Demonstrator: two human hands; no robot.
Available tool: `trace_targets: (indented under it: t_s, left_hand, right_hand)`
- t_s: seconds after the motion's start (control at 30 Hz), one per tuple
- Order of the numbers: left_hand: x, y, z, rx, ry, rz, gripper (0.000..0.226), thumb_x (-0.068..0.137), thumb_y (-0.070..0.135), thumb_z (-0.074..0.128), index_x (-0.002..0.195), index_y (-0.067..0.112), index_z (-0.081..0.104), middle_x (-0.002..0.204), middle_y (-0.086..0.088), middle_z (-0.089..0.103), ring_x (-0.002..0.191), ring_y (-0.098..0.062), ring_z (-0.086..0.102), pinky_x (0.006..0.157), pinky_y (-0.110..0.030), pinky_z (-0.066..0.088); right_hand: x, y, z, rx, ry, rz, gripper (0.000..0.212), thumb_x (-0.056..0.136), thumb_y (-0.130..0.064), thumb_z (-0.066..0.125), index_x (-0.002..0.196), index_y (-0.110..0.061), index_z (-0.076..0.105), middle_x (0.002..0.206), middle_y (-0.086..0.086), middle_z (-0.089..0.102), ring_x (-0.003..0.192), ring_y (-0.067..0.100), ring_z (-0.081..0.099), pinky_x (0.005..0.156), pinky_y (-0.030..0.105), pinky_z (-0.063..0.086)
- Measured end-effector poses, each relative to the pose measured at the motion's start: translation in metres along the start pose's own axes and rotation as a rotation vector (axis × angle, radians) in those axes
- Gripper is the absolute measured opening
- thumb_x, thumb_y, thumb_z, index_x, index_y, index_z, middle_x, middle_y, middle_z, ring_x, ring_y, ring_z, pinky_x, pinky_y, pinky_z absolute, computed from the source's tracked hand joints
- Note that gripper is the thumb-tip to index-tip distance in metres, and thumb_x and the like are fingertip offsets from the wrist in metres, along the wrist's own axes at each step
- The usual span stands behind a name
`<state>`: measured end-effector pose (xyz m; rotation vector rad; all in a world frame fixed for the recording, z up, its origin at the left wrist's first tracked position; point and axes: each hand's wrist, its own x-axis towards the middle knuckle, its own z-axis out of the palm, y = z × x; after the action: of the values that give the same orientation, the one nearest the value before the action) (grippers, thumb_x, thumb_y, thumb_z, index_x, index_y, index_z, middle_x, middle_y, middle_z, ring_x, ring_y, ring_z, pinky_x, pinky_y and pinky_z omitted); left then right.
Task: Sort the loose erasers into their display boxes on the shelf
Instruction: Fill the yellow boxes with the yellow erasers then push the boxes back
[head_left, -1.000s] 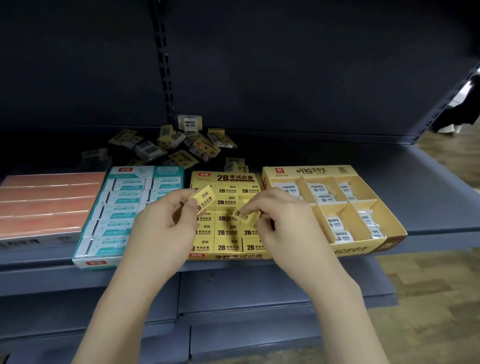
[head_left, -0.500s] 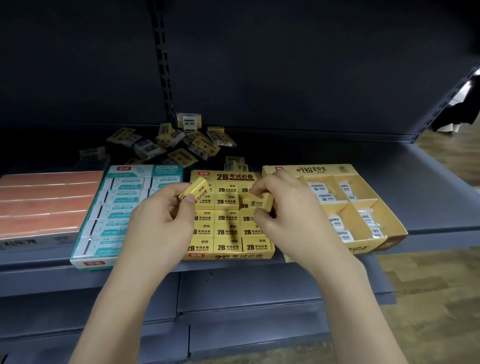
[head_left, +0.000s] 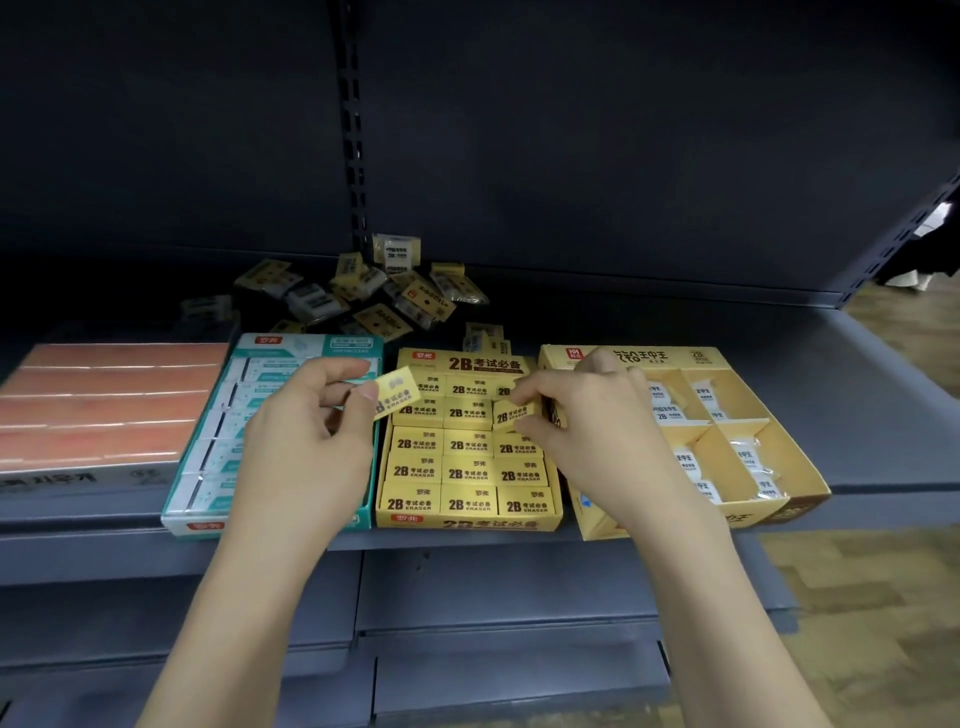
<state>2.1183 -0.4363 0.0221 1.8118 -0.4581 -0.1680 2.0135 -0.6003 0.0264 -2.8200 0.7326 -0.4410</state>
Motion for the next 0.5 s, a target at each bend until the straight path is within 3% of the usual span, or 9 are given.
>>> trace_targets:
  t_s: [0.23, 0.5]
  left_hand:
    - [-0.0014, -0.0060, -0.0032, 0.027, -0.003, -0.031, 0.009, 0.086, 0.023, 0.062, 0.081, 0.027, 0.055, 0.085, 0.003, 0.065, 0.081, -0.011, 0.060, 0.068, -0.019, 0.042]
    - [-0.0040, -0.0041, 0.0001, 0.134, -0.039, -0.022, 0.007, 0.083, 0.021, 0.067, 0.079, 0.024, 0.064, 0.078, 0.009, 0.066, 0.073, 0.000, 0.059, 0.064, -0.013, 0.041]
  right_hand:
    - [-0.0016, 0.0000, 0.0045, -0.090, 0.083, -0.017, 0.012, 0.089, -0.030, 0.062, 0.098, -0.030, 0.069, 0.108, -0.013, 0.062, 0.092, 0.011, 0.028, 0.076, 0.027, 0.018]
    - [0.0063, -0.0039, 0.0016, -0.189, 0.047, -0.027, 0.026, 0.088, -0.027, 0.063, 0.114, -0.031, 0.064, 0.108, -0.005, 0.064, 0.104, 0.020, 0.042, 0.088, 0.033, 0.034]
